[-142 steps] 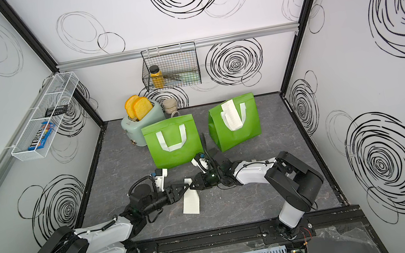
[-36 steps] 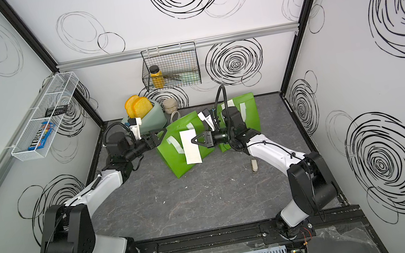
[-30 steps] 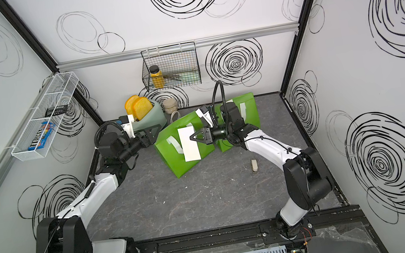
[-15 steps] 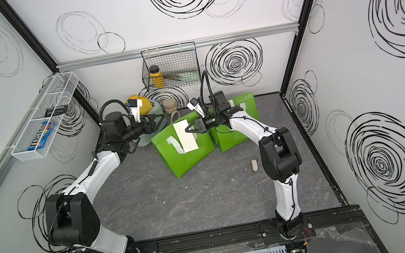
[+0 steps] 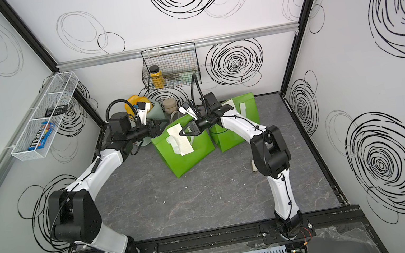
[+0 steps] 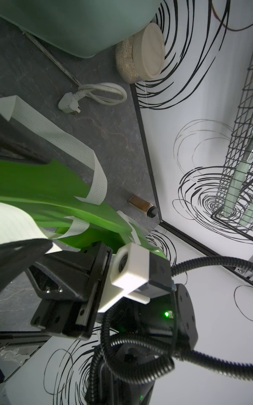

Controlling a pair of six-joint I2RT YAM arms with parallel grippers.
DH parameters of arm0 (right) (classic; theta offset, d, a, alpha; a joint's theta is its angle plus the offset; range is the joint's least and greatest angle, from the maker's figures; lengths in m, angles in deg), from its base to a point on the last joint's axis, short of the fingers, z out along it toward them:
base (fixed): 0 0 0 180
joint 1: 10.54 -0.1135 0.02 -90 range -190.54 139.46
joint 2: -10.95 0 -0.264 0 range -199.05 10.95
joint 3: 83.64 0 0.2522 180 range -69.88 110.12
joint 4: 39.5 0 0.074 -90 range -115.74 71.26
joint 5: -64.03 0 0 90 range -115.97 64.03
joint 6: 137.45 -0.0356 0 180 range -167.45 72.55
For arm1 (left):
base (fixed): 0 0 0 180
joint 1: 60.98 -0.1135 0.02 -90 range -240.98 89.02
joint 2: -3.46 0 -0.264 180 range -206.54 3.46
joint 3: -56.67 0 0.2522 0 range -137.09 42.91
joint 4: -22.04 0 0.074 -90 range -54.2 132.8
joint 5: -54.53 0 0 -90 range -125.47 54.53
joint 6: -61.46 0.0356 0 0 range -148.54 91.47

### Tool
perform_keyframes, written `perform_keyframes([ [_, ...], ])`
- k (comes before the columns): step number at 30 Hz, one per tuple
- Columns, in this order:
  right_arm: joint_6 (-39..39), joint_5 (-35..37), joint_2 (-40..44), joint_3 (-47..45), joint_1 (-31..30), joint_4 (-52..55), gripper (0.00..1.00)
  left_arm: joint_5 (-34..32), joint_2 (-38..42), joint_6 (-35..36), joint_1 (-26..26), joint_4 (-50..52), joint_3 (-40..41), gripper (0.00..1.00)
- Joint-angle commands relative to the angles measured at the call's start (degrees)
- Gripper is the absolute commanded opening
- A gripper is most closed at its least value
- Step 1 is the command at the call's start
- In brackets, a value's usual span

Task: Staple the receipts to the bags
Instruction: Hold the receipt from the takeout bag.

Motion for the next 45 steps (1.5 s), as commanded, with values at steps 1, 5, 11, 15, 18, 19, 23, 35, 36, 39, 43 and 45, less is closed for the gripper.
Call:
perform_keyframes([
  [1, 0.68, -1.08, -1.18, 1.96, 0.11, 0.96, 0.00, 2.30, -0.59, 2.39, 0.38, -0.10, -1.68, 0.52],
  [5, 0.34, -0.95, -1.52, 2.42, 0.29, 0.75, 0.00, 2.68, -0.85, 3.42, 0.56, 0.74, -2.03, 0.52],
  [11, -0.80, -0.86, -1.79, 2.58, 1.28, -0.01, 0.00, 3.99, -1.11, 3.80, 0.55, 0.78, -2.03, 0.45],
  [15, -1.21, -1.07, -1.87, 3.00, 1.35, -0.56, 0.00, 4.82, -1.28, 4.71, 0.56, 1.36, -1.86, 0.45],
  [18, -1.59, -1.07, -2.21, 3.70, 1.54, -0.76, 0.00, 5.07, -1.38, 5.67, 0.56, 1.99, -1.77, 0.46],
  [19, -1.71, -1.19, -2.29, 3.89, 1.54, -0.94, 0.00, 5.07, -1.36, 5.79, 0.52, 2.07, -1.77, 0.46],
  [23, -2.05, -1.45, -2.83, 5.14, 1.40, -1.01, 0.00, 4.95, -1.63, 6.13, 0.47, 2.59, -2.01, 0.47],
  [35, -1.20, -1.49, -4.07, 5.38, 0.97, 0.39, 0.00, 4.88, -3.11, 9.97, 0.47, 8.42, -5.79, 0.47],
  [36, -1.16, -1.43, -4.15, 5.37, 0.92, 0.42, 0.00, 4.89, -3.35, 10.74, 0.43, 9.37, -6.27, 0.47],
  [39, -1.07, -1.48, -4.25, 5.37, 0.87, 0.40, 0.00, 3.41, -3.79, 12.61, 0.47, 11.75, -7.09, 0.47],
  [43, -0.99, -1.57, -4.29, 5.38, 0.86, 0.49, 0.00, 3.28, -4.10, 13.95, 0.73, 13.25, -7.04, 0.48],
  [45, -0.97, -1.74, -4.49, 5.59, 0.88, 0.60, 0.00, 3.54, -4.45, 14.54, 0.99, 13.86, -7.21, 0.48],
])
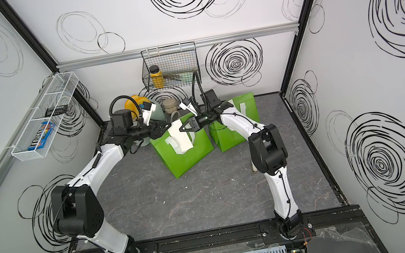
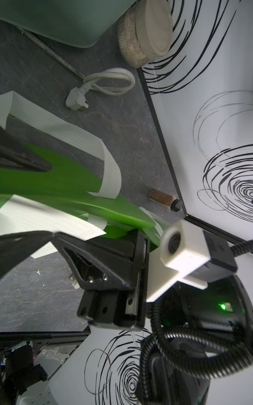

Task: Staple the receipts to the bags
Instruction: Hold the receipt from the takeout bag.

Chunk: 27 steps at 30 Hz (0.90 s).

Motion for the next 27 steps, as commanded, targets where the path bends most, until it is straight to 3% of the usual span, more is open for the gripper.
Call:
perform_keyframes([
  [1, 1.23, -1.39, -1.25, 1.54, -0.34, 0.91, 0.00, 0.38, -1.19, 3.27, 0.74, 1.78, -1.66, 0.47],
  [16, 3.57, 1.31, -1.19, 1.23, -0.44, 3.33, 0.00, 0.58, -1.31, 3.64, 0.74, 2.83, -2.15, 0.46],
  [27, 6.93, 7.16, 0.31, 2.08, -1.04, 5.47, 0.00, 0.14, -1.48, 4.27, 1.26, 3.79, -2.50, 0.45],
])
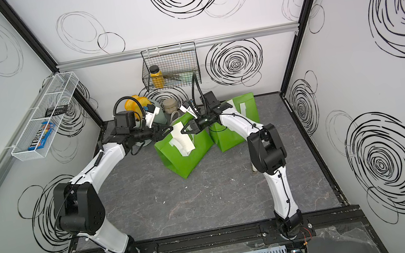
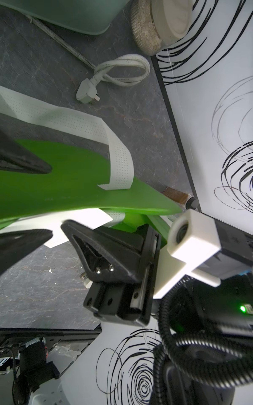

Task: Staple the receipts to the bags
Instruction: Hold the receipt from the takeout bag.

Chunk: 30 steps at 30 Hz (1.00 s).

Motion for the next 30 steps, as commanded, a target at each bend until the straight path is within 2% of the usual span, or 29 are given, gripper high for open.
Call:
perform_keyframes([
  [1, 2.83, 1.67, 1.16, 2.27, -0.76, 2.26, 0.00, 0.06, -0.44, 1.85, 0.68, 0.25, -1.67, 0.45],
  [9, 6.99, 3.46, 0.73, 5.75, -1.07, 6.69, 0.00, -0.51, -0.51, 2.12, 0.87, 1.03, -2.38, 0.45],
  [21, 8.90, 6.72, 0.64, 6.25, -2.03, 8.13, 0.00, -1.02, -0.70, 2.56, 1.22, 1.65, -2.64, 0.36],
  [24, 9.00, 7.47, 0.63, 6.35, -2.01, 8.18, 0.00, -1.09, -0.62, 2.69, 1.31, 1.74, -2.46, 0.30],
  [28, 8.83, 8.20, 0.90, 6.29, -2.26, 7.80, 0.00, -0.96, -0.97, 3.19, 1.47, 2.13, -2.64, 0.11],
  [30, 8.69, 9.22, 1.11, 5.93, -2.28, 7.50, 0.09, -1.13, -0.97, 3.30, 1.58, 2.26, -2.64, 0.00],
])
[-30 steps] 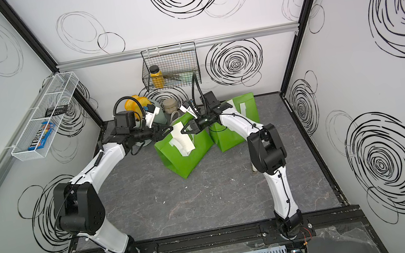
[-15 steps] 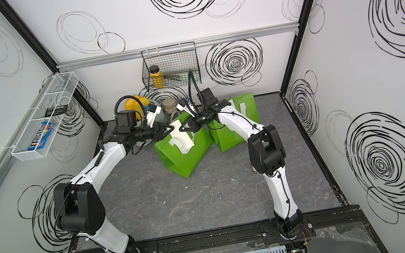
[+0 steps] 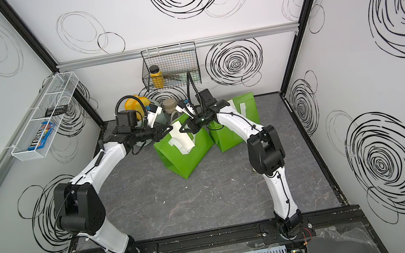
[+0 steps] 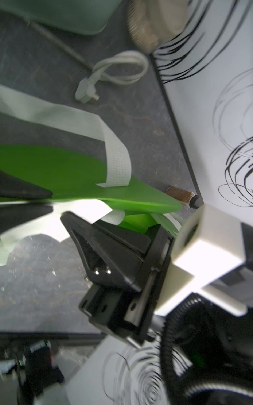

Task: Staple the receipts to the bags
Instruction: Hold the receipt from the takeout bag.

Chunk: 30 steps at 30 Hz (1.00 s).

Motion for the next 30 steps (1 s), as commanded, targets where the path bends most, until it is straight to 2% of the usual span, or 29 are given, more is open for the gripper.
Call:
perform_keyframes([
  [1, 1.02, 2.03, 1.48, 0.33, -0.39, 0.90, 0.17, 0.24, -0.82, 1.46, 0.52, 0.12, -1.44, 0.00],
  [5, -4.17, 3.82, 5.11, -4.06, 0.68, -3.67, 0.52, 0.02, 0.00, 1.46, 0.86, -0.03, -0.92, 0.00],
  [7, -7.71, 4.39, 8.44, -8.47, 1.72, -7.28, 0.60, -0.30, 0.53, 1.48, 1.21, 0.00, -0.66, 0.00],
  [12, -16.46, 7.34, 21.07, -24.69, 4.67, -18.59, 0.63, -0.41, 2.63, 1.78, 2.25, -0.15, 1.13, 0.00],
  [15, -20.97, 11.65, 29.04, -33.82, 7.08, -21.62, 0.65, -0.86, 4.24, 2.21, 3.39, 0.27, 2.45, 0.00],
  [19, -26.09, 19.00, 37.00, -43.31, 12.02, -18.52, 0.64, -1.47, 6.72, 2.52, 5.75, 0.55, 4.95, 0.00],
  [23, -27.71, 26.38, 42.38, -50.08, 18.07, -12.15, 0.63, -2.42, 9.55, 2.66, 8.83, 0.25, 8.51, 0.00],
  [26, -28.29, 30.85, 45.10, -53.91, 22.17, -7.71, 0.60, -3.10, 11.90, 2.54, 11.00, -0.22, 10.99, 0.00],
  [30, -28.21, 35.86, 47.19, -57.29, 24.27, -3.50, 0.58, -4.54, 14.92, 2.78, 13.39, -0.66, 13.24, 0.00],
])
